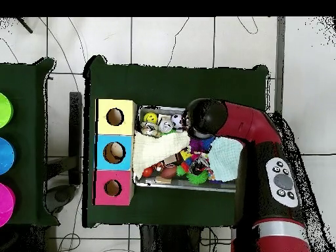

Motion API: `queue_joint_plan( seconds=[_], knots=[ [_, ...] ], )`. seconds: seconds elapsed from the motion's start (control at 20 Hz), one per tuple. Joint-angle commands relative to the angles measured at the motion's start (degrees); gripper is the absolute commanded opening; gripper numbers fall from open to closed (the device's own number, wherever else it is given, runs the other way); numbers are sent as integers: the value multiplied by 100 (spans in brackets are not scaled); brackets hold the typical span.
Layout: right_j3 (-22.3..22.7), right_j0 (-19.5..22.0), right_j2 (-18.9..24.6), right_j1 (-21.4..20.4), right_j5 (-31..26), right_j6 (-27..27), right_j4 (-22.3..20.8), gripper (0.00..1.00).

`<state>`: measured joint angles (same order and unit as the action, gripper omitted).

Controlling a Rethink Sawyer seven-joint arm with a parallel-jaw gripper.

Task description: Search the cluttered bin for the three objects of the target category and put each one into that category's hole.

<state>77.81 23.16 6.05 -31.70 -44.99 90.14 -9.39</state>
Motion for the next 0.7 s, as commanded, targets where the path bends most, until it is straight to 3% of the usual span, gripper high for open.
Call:
queue_joint_plan(
  seconds=[0.05, 0.15, 0.3, 0.55, 0.7],
  knots=[
    [456, -54, 506, 3, 427, -232, -328, 100],
    [540, 36, 593, 65, 862, -325, -435, 100],
    [495, 228, 676, 258, 1077, -593, -567, 100],
    [153, 483, 735, 401, 622, -954, -670, 100],
    [-14, 787, 1014, 645, 349, -1350, -698, 100]
  ],
)
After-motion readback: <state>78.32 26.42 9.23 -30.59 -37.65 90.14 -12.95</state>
